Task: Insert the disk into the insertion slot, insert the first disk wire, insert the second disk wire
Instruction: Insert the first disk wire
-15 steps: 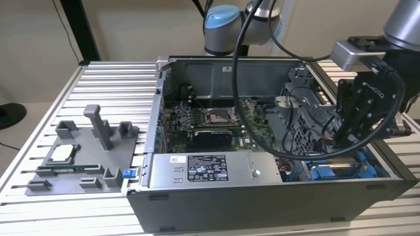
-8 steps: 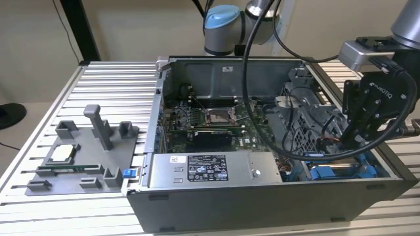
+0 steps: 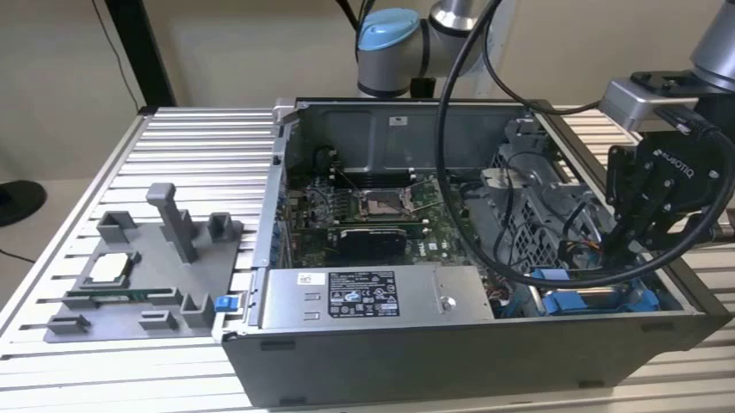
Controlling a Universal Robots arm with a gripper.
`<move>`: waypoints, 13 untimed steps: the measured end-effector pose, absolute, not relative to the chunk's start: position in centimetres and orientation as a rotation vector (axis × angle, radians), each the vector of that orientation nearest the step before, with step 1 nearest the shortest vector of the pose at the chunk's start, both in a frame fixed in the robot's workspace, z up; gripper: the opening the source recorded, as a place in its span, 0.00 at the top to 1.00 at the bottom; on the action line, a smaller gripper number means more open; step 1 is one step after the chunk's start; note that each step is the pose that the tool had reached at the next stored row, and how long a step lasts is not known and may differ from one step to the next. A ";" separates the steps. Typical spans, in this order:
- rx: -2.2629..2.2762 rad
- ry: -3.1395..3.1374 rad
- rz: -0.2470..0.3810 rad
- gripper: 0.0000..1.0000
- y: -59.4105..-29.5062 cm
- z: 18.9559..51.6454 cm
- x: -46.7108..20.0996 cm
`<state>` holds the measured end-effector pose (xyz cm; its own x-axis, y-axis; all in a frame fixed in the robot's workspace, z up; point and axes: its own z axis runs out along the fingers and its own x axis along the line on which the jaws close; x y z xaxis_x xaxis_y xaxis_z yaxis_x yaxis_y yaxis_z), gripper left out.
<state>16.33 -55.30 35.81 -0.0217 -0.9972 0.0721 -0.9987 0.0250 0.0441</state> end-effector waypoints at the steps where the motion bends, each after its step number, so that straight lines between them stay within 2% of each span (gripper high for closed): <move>1: 2.137 -2.188 0.029 1.00 -55.3 35.8 16.4; 10: 2.136 -2.187 0.029 1.00 -55.3 35.8 16.4; 13: 2.125 -2.173 -0.003 1.00 -55.3 35.7 16.4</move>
